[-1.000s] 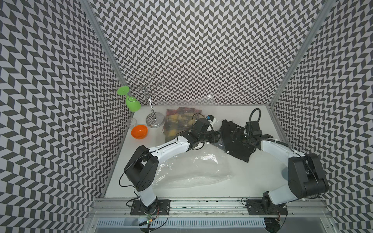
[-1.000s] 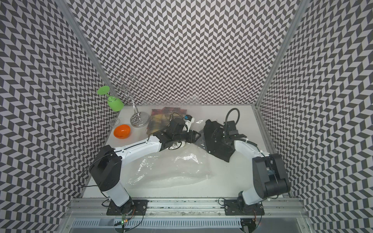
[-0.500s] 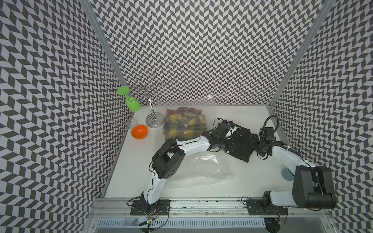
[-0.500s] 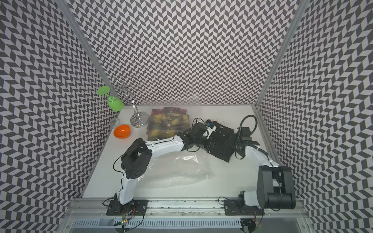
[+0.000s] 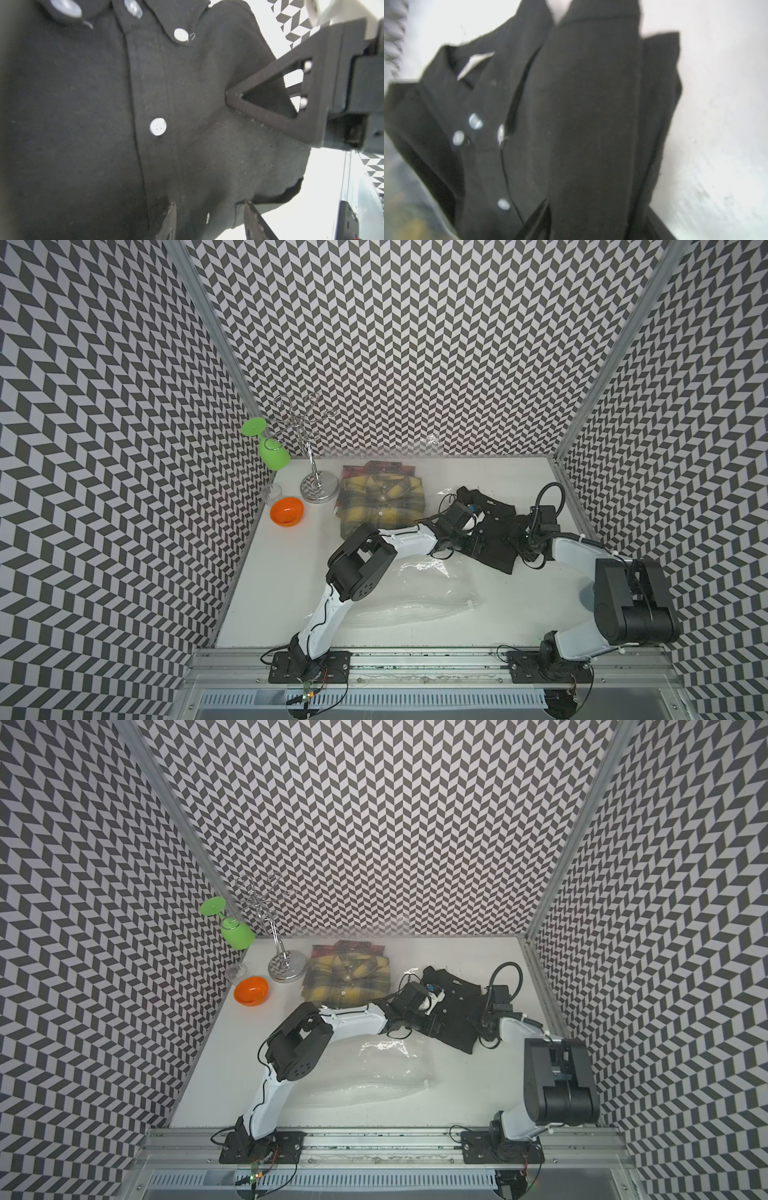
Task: Place the folded shirt into the vacuum bag
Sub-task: Pick up the shirt from the center of the board.
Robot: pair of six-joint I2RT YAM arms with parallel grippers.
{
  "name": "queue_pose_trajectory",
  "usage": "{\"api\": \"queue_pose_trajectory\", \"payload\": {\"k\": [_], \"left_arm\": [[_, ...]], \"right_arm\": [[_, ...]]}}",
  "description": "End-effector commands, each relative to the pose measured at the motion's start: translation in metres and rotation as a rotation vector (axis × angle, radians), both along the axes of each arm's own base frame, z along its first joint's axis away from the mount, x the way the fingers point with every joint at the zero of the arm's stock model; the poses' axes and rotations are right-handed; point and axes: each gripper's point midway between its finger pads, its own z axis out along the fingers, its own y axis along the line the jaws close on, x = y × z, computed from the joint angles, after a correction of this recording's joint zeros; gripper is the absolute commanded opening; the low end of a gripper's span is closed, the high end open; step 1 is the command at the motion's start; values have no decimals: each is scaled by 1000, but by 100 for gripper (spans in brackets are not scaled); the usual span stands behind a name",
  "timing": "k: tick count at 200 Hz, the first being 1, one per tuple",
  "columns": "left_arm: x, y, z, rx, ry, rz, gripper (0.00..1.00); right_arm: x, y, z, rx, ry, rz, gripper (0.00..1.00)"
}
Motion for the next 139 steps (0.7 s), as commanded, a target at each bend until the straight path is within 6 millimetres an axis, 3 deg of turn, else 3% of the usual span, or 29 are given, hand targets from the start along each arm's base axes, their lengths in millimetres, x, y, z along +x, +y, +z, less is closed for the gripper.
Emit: {"api": "queue_pose_trajectory", "payload": {"k": [1,19,39,58,78,105,139], "left_arm": [[-14,-10,-14,-10,22,-29,53],[-24,-21,-9,-25,23,-62,53],[-27,-26,15,-68,15,-81,53],[-15,-16,45,-121,-30,-39,53],[5,1,62,-183,-22,29,53],[37,15,58,-199,-6,108,53],[51,2,32,-164,12,110,53]], "right_arm": [[6,-10,-5,-59,-3,-16,34],[13,-20,1,-128,-1,-11,19],[20,-37,20,-243,-8,-23,11],[24,-57,40,-414,15,-19,9],[27,-78,62,-568,44,-27,8],[35,-81,81,-696,58,-6,8],[59,-57,90,-793,69,53,10]]}}
